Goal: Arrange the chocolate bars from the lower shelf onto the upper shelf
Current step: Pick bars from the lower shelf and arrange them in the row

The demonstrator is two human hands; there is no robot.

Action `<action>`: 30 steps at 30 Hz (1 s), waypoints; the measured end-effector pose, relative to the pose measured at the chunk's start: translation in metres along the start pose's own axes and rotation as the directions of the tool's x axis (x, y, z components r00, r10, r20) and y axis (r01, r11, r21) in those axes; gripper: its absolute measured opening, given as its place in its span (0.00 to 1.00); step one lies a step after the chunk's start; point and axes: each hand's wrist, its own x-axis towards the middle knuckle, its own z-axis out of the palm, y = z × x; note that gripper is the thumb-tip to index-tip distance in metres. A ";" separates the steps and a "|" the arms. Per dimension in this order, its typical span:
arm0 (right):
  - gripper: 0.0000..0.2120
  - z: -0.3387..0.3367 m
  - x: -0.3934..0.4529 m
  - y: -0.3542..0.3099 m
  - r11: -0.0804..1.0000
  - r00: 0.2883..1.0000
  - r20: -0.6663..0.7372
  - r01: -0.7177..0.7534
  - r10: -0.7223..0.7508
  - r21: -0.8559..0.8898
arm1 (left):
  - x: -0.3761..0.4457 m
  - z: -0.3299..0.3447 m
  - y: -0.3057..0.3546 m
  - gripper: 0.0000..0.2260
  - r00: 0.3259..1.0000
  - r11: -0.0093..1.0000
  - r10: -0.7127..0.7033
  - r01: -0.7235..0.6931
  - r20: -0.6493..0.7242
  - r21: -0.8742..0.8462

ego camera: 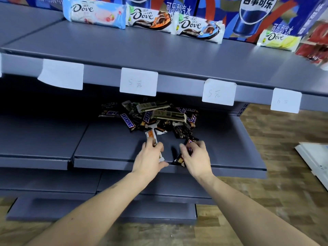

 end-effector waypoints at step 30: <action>0.18 -0.004 -0.009 0.009 0.957 1.000 0.013 0.004 0.000 -0.289 | 0.007 -0.014 -0.032 0.21 0.971 0.964 -0.236 0.237 -0.026 0.122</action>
